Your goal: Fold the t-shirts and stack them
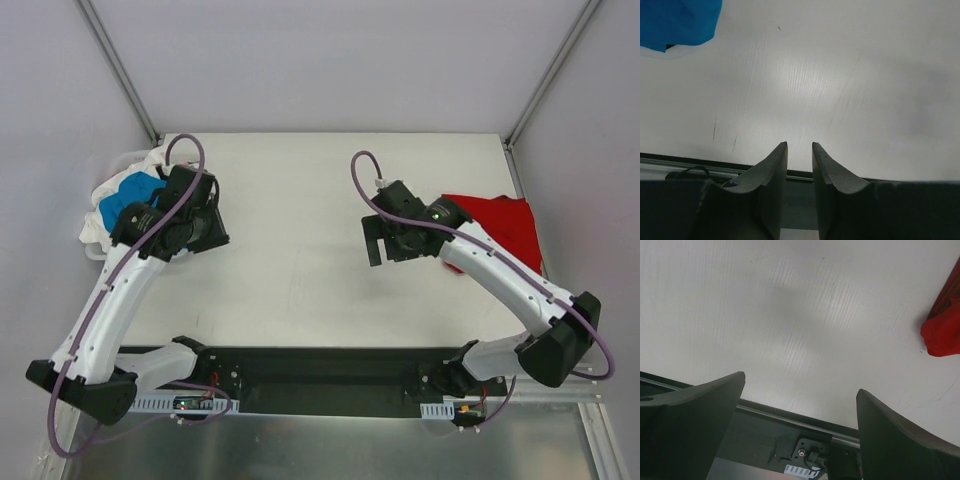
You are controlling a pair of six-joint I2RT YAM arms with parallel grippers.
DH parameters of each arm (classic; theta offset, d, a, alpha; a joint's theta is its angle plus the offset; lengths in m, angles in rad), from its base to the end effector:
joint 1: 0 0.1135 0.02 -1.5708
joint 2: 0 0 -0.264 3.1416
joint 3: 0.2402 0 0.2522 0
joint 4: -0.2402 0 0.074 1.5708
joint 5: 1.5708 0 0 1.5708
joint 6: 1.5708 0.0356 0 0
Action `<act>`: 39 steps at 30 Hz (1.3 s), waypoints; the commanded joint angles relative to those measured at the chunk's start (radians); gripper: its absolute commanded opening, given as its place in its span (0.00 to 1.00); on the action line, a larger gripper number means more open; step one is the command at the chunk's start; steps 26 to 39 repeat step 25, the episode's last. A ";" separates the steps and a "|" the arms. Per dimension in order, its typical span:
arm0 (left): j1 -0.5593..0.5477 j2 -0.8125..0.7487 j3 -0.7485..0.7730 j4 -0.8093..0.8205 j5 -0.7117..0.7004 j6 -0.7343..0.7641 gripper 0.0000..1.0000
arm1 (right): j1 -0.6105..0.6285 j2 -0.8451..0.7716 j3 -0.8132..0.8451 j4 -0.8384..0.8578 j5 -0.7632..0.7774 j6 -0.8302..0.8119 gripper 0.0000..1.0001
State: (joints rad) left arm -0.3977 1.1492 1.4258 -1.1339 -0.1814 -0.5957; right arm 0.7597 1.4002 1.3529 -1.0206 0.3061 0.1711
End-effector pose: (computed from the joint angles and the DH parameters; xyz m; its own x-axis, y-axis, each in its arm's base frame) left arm 0.1893 -0.0725 0.3966 -0.7297 -0.2921 -0.6183 -0.1659 0.9528 -0.2543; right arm 0.2066 0.1814 0.3274 -0.7199 -0.4599 -0.5199 -0.4352 0.8826 -0.1781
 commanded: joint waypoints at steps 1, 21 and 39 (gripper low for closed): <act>0.005 -0.078 -0.089 0.003 -0.018 -0.052 0.26 | 0.006 -0.085 -0.020 -0.010 0.024 0.008 1.00; 0.003 -0.197 -0.203 -0.073 -0.073 -0.096 0.17 | 0.015 -0.127 -0.127 0.027 -0.013 0.062 0.97; 0.003 -0.180 -0.180 -0.087 -0.073 -0.075 0.20 | 0.020 -0.141 -0.138 0.025 -0.009 0.064 0.97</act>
